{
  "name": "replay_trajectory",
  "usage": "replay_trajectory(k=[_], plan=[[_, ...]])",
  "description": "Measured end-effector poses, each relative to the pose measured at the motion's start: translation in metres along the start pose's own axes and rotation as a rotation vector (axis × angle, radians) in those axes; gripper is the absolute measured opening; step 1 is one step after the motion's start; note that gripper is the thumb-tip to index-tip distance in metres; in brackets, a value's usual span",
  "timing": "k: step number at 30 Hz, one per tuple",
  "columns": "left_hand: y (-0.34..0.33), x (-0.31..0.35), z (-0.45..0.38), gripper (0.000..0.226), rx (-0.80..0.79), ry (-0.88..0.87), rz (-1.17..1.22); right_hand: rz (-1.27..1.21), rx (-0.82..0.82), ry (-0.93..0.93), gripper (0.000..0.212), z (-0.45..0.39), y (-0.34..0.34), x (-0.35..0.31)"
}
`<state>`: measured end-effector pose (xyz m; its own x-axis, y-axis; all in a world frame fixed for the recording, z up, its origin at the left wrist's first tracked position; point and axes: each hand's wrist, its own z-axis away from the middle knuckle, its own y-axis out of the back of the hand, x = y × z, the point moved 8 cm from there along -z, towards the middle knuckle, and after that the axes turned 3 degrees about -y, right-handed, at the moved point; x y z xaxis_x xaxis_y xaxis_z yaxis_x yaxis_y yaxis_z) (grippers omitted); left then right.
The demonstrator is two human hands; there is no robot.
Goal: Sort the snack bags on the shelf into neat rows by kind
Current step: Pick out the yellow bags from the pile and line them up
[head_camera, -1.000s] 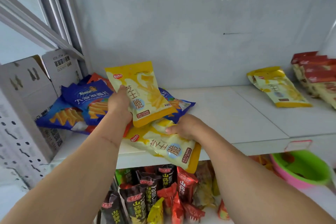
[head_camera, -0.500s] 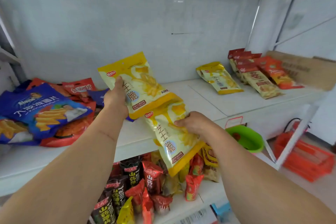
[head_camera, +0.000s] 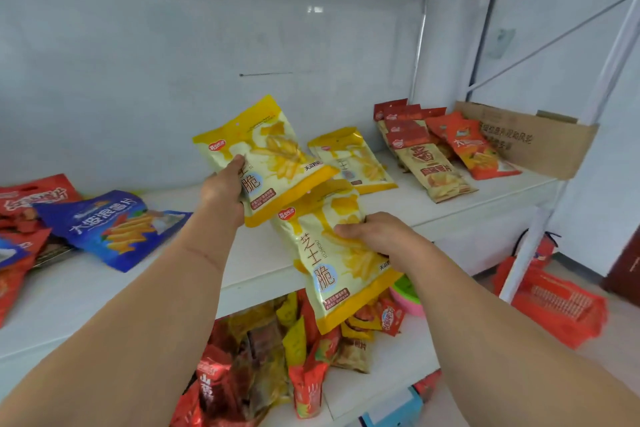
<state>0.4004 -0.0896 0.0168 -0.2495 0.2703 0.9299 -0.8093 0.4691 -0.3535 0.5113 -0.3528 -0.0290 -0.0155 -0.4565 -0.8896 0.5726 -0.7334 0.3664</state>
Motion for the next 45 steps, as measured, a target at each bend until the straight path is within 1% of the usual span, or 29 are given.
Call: replay_trajectory(k=[3, 9, 11, 15, 18, 22, 25, 27, 30, 34, 36, 40, 43, 45], plan=[[-0.026, -0.007, 0.0, 0.023, 0.036, -0.014, -0.02, -0.036, 0.012, 0.036, 0.045, -0.02, 0.031, 0.002], [-0.075, -0.023, -0.014, 0.025, 0.04, -0.014, -0.041, -0.089, -0.007, 0.087, 0.038, -0.07, 0.069, 0.0], [-0.09, -0.027, -0.025, 0.025, 0.038, -0.016, -0.038, -0.101, -0.009, 0.095, 0.043, -0.088, 0.078, -0.002], [-0.112, -0.031, -0.053, 0.024, 0.048, -0.024, -0.021, -0.102, -0.014, 0.084, 0.038, -0.126, 0.091, -0.001], [-0.126, -0.034, -0.07, 0.024, 0.074, -0.04, -0.037, -0.092, -0.024, 0.088, 0.043, -0.149, 0.099, 0.0], [-0.148, -0.048, -0.085, 0.025, 0.086, -0.021, -0.072, -0.107, -0.094, 0.054, 0.033, -0.169, 0.108, 0.011], [-0.163, -0.06, -0.09, 0.026, 0.105, -0.021, -0.08, -0.06, -0.147, 0.026, 0.044, -0.174, 0.12, 0.02], [-0.17, -0.069, -0.091, 0.025, 0.119, -0.021, -0.084, -0.05, -0.173, 0.019, 0.045, -0.175, 0.13, 0.026], [-0.177, -0.08, -0.088, 0.026, 0.147, -0.014, -0.088, -0.061, -0.181, 0.025, 0.041, -0.178, 0.149, 0.034], [-0.179, -0.084, -0.08, 0.027, 0.192, -0.027, -0.084, -0.047, -0.133, 0.07, 0.049, -0.185, 0.161, 0.031], [-0.177, -0.083, -0.078, 0.029, 0.215, -0.03, -0.09, -0.055, -0.134, 0.078, 0.049, -0.19, 0.159, 0.027], [-0.165, -0.077, -0.081, 0.03, 0.246, -0.041, -0.109, -0.096, -0.144, 0.114, 0.035, -0.207, 0.151, 0.017], [-0.154, -0.068, -0.089, 0.03, 0.253, -0.05, -0.108, -0.102, -0.105, 0.171, 0.023, -0.223, 0.146, 0.005], [-0.146, -0.063, -0.095, 0.03, 0.262, -0.054, -0.1, -0.054, -0.06, 0.192, 0.025, -0.235, 0.143, 0.0]])
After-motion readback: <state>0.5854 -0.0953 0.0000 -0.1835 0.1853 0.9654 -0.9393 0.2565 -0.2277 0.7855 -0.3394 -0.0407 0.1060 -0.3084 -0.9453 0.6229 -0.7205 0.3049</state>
